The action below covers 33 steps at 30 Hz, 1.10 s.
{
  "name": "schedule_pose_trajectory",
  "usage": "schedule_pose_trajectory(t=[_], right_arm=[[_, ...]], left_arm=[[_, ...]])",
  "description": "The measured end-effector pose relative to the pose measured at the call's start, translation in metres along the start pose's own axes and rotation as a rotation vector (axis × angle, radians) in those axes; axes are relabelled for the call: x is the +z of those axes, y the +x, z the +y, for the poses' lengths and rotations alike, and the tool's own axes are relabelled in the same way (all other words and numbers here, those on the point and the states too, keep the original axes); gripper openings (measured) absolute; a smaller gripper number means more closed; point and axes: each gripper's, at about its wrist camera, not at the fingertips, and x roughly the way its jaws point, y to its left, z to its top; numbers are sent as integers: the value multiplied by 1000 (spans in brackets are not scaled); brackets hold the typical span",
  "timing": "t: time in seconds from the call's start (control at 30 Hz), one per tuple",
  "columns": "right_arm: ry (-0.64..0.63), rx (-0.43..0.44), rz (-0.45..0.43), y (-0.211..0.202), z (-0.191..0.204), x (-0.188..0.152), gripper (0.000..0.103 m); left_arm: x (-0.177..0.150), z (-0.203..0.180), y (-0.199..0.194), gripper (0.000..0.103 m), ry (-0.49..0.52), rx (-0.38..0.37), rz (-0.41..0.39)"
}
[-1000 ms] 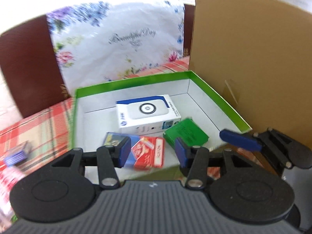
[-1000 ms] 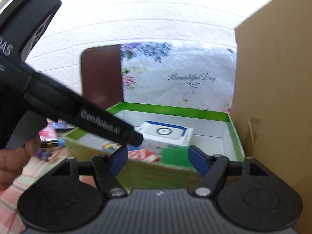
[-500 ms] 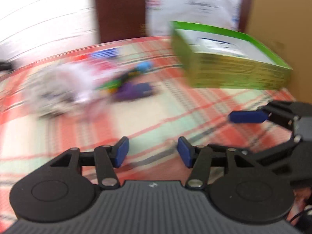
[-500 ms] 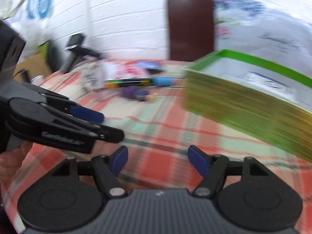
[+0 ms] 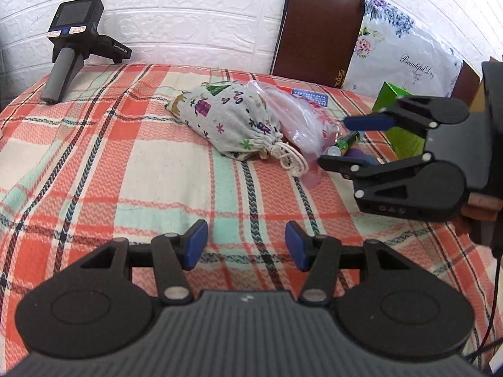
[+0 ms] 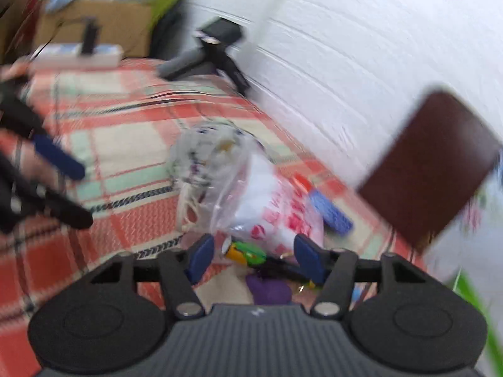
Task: Organize objects
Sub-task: 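Move the right gripper to the pens and grasp a yellow-green pen, then lift the pen with the right gripper and carry it toward the green box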
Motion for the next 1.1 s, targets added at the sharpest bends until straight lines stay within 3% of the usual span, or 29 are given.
schedule_pose_trajectory(t=[0.1, 0.23, 0.43, 0.47, 0.53, 0.57, 0.73, 0.83, 1.0, 1.1], right_arm=[[-110, -16, 25, -2, 19, 4, 25], [-138, 5, -39, -25, 44, 11, 23], [-138, 172, -125, -40, 105, 38, 23], [-125, 203, -124, -38, 114, 40, 24], [-85, 254, -130, -38, 123, 41, 48], [-65, 258, -142, -40, 122, 39, 51], [79, 247, -129, -56, 74, 21, 51], [162, 242, -89, -52, 42, 7, 51], [198, 290, -26, -32, 18, -1, 53], [128, 303, -2, -19, 21, 0, 59]], left_arm=[[-3, 9, -5, 57, -34, -24, -2], [-2, 25, -13, 57, -85, -13, -1], [-2, 72, -47, 57, -188, 76, -53], [-2, 79, -51, 57, -203, 81, -52], [-3, 87, -58, 57, -221, 78, -50], [-3, 88, -60, 57, -219, 70, -52], [-6, 70, -61, 58, -165, -47, -45], [-8, 44, -57, 59, -61, -104, -51], [-15, 9, -43, 59, 145, -115, -6], [-19, 4, -26, 58, 219, -73, 41]])
